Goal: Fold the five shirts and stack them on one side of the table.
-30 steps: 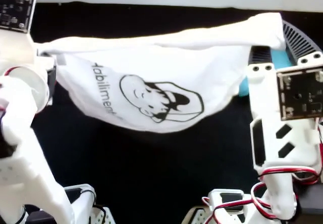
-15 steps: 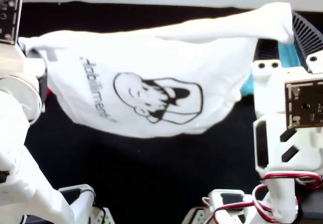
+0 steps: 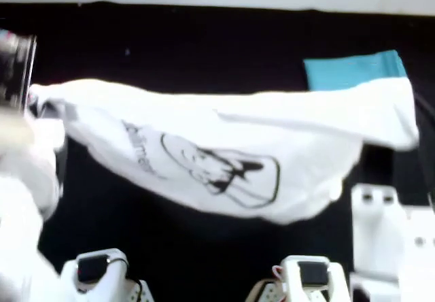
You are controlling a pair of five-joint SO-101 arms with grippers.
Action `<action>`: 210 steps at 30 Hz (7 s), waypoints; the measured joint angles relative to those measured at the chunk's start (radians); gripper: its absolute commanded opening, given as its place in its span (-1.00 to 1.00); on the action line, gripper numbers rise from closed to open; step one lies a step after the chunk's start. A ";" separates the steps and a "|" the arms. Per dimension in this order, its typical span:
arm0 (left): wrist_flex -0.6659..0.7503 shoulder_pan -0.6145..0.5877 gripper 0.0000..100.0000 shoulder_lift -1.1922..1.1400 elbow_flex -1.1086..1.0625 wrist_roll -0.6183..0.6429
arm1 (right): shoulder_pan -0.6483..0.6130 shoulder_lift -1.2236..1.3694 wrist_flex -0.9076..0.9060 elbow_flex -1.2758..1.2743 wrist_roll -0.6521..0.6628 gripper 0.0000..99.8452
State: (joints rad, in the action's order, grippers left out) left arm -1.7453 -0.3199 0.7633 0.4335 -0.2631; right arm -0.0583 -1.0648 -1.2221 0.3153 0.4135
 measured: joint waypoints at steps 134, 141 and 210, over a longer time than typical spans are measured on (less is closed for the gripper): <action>0.031 -0.049 -0.64 -0.888 -0.608 -0.230 | 0.040 0.379 -0.362 -1.030 0.222 -0.55; 0.012 -0.032 -0.96 -0.888 -0.328 -0.230 | 0.038 0.390 -0.232 -0.859 0.146 -0.91; 0.420 -0.107 -0.98 -1.066 -0.681 -0.267 | -0.176 0.790 0.031 -0.919 -0.026 -0.99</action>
State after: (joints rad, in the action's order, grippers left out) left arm -1.3249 -0.4273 -0.3030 -0.2478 -0.5301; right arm -0.2348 -0.2746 -1.1914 -0.6038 0.3874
